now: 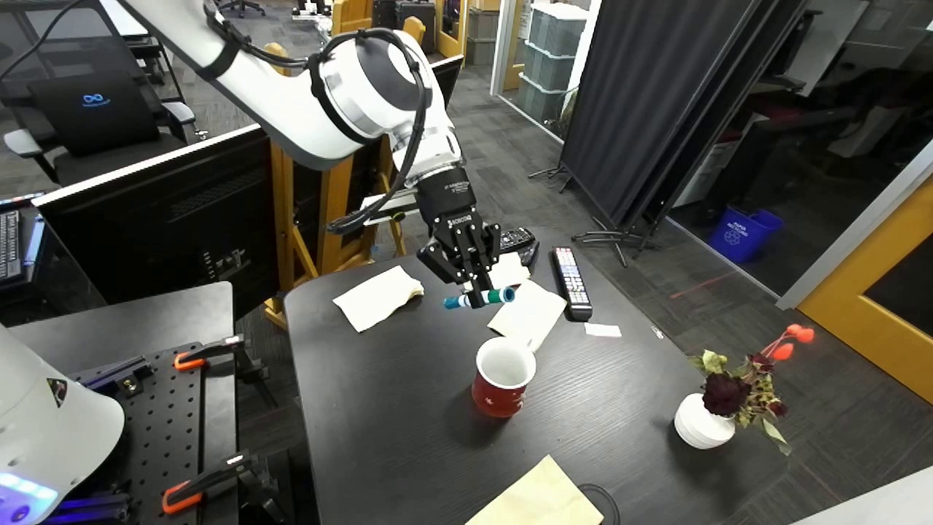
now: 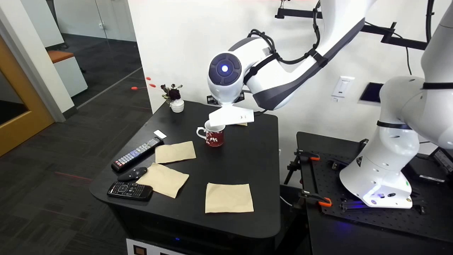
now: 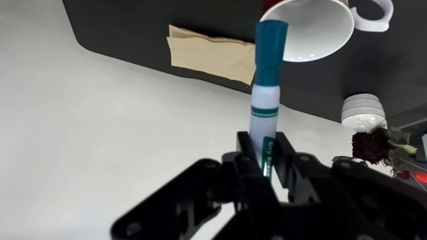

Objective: Pick up the marker and place it in the cup

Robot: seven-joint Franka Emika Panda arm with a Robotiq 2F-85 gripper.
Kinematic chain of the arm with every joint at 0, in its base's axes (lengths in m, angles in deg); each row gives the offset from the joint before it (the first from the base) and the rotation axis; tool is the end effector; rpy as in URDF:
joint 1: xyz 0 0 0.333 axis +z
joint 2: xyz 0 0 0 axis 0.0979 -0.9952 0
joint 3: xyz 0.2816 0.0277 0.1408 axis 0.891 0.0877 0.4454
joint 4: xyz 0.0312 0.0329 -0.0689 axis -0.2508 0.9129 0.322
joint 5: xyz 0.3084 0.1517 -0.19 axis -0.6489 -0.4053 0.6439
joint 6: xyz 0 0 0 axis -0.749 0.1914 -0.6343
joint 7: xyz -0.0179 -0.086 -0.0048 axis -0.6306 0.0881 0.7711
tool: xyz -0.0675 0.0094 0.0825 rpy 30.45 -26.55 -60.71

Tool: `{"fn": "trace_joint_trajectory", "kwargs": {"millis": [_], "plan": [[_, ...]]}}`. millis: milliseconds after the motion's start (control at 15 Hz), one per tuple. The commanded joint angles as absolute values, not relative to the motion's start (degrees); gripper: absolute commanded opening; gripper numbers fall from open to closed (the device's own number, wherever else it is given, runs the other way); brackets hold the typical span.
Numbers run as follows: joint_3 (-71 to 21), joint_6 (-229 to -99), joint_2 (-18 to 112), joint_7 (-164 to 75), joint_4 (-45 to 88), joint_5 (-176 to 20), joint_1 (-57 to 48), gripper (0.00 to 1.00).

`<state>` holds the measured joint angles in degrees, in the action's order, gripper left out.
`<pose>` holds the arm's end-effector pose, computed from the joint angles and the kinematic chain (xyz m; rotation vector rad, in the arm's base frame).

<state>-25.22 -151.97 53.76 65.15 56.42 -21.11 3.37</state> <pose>0.5317 0.0077 0.2946 2.0072 -1.3812 0.7429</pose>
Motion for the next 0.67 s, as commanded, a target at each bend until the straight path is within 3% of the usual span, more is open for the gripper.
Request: {"fn": "trace_joint_trajectory", "kwargs": {"millis": [0, 200, 267, 533, 600], "plan": [[-23.15, -148.68, 50.89, 71.91, 56.21, -15.40, 2.28, 0.05], [-22.13, -149.01, 50.42, 71.17, 56.43, -16.15, 1.39, 0.05], [-21.92, -148.95, 49.71, 71.27, 56.42, -16.15, 1.34, 0.21], [-21.57, -148.98, 49.50, 71.25, 56.24, -16.18, 1.04, 0.21], [-21.58, -148.99, 49.50, 71.25, 56.20, -16.18, 0.99, 0.05]]}}
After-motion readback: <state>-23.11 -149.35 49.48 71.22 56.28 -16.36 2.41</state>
